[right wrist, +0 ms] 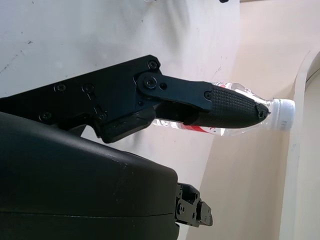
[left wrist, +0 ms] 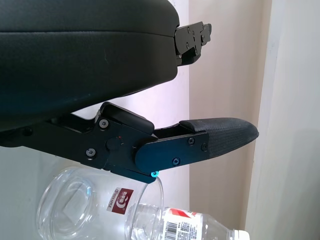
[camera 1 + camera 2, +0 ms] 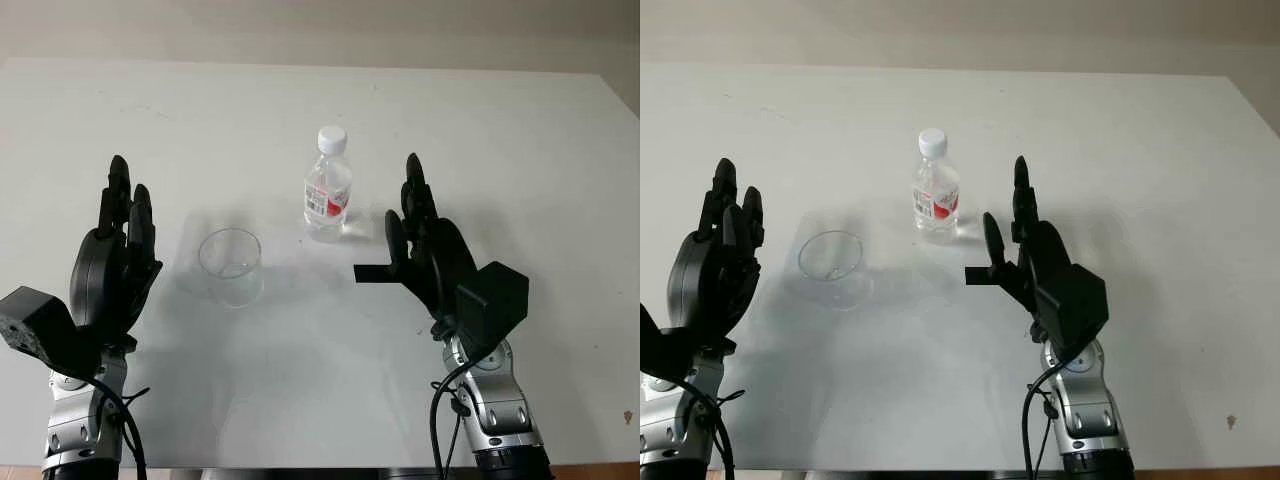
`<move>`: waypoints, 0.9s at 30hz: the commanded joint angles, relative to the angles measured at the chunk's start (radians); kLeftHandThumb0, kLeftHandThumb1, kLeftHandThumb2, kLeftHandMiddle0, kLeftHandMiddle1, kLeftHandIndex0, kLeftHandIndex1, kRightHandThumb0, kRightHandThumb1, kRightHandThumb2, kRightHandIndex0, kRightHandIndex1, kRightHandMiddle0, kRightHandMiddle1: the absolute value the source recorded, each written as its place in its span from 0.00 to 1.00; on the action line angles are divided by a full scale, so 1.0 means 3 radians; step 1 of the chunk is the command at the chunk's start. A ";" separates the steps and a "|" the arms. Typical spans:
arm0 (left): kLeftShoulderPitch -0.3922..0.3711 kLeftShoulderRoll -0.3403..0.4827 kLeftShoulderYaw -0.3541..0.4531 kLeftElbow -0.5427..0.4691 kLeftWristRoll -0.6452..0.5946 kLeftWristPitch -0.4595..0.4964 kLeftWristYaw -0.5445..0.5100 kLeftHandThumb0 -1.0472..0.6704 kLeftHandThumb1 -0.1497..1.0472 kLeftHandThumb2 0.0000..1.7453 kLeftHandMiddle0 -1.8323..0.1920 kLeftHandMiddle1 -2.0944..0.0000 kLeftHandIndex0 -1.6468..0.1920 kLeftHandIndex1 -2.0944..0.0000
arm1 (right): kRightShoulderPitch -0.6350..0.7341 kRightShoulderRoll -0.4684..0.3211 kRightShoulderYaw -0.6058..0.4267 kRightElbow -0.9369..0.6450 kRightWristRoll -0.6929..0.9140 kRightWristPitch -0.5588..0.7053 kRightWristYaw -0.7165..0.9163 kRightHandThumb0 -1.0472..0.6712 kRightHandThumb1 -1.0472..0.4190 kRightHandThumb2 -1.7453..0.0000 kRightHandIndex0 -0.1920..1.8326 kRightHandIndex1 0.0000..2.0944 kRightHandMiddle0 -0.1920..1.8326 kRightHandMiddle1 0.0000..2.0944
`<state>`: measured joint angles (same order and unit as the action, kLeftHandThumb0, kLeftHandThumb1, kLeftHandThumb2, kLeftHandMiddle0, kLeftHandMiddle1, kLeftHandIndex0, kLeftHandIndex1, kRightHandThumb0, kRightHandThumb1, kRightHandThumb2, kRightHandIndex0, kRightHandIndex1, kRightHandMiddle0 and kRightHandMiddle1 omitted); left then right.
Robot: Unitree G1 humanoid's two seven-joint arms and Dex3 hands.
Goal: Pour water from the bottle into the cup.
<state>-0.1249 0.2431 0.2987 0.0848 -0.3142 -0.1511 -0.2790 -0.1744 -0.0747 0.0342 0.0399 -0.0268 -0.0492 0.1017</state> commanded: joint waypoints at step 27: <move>-0.0013 0.0012 -0.0042 0.0040 0.0058 -0.0129 -0.0032 0.17 1.00 0.32 1.00 1.00 1.00 1.00 | -0.1446 -0.0101 -0.0182 0.1473 0.0507 -0.0076 0.0696 0.07 0.06 0.97 0.00 0.00 0.00 0.00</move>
<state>-0.1225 0.2405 0.2880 0.0985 -0.3017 -0.1785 -0.2841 -0.5794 -0.1067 -0.0141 0.4538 0.1210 -0.0687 0.3033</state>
